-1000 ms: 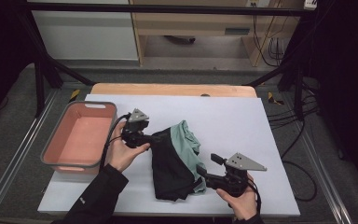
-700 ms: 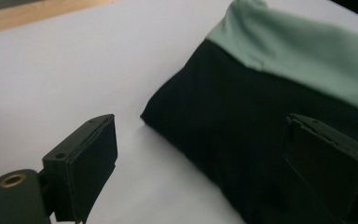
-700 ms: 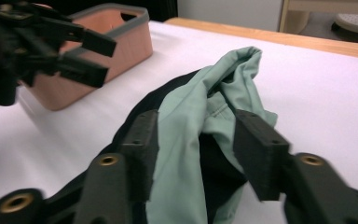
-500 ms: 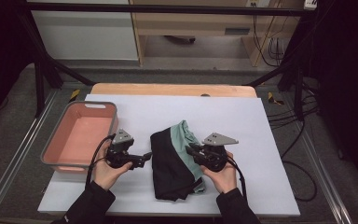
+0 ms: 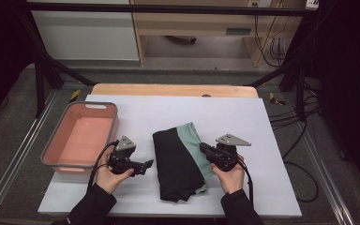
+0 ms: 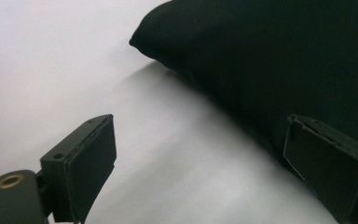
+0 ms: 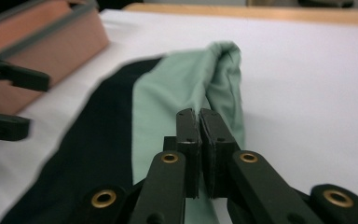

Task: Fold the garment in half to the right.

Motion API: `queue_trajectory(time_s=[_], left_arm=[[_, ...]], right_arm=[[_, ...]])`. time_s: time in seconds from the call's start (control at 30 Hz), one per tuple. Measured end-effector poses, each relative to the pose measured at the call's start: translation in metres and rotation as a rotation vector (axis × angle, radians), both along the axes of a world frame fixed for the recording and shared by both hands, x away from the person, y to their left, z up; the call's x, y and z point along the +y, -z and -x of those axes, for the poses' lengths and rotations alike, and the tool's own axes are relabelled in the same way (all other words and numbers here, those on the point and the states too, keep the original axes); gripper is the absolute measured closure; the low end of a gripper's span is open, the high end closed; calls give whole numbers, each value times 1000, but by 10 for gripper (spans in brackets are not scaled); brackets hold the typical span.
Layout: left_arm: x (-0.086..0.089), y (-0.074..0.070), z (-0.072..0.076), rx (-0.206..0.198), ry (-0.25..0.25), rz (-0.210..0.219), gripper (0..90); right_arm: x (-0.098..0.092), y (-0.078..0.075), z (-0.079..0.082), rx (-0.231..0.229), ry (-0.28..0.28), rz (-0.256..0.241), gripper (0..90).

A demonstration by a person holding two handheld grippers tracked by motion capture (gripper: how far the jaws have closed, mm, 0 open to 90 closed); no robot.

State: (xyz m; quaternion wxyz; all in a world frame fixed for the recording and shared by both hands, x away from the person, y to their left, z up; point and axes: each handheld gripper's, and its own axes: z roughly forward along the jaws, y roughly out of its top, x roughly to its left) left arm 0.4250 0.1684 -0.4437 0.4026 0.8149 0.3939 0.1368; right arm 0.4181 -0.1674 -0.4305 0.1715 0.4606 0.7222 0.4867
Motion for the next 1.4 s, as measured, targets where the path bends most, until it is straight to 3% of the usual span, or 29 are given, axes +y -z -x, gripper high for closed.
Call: queue_trajectory(time_s=[0.23, 0.33, 0.47, 0.53, 0.63, 0.73, 0.87, 0.93, 1.03, 1.1, 1.27, 1.4], left_arm=[[0, 5, 1, 6, 7, -6, 84], [-1, 6, 1, 11, 9, -7, 84], [1, 5, 2, 7, 5, -6, 83], [2, 4, 2, 0, 3, -7, 81], [3, 3, 2, -5, 1, -1, 74], [4, 2, 2, -12, 5, -4, 70], [4, 2, 3, -15, 5, -4, 70], [4, 2, 3, -11, 5, -3, 70], [5, 4, 2, -5, 3, -5, 70], [5, 4, 2, -5, 2, -5, 70], [5, 5, 1, 6, 2, -1, 70], [4, 7, 1, 10, 8, -7, 71]], right_arm=[[-6, 28, -5, 83, 51, 81, 877], [-7, 35, -7, 113, 43, 73, 892], [-9, 24, -2, 62, 32, 66, 842], [-11, 14, 1, 2, 10, 70, 760], [-11, -3, 2, -66, -8, 31, 636], [-3, -14, -3, -87, -50, 22, 591], [13, -16, -22, -66, -93, 27, 639], [19, -14, -30, -44, -100, 27, 696], [27, -11, -39, -3, -125, 45, 879], [26, -13, -38, 11, -132, 41, 889], [12, -12, -30, 17, -64, 30, 890], [7, 13, -34, 78, -20, 54, 889]])
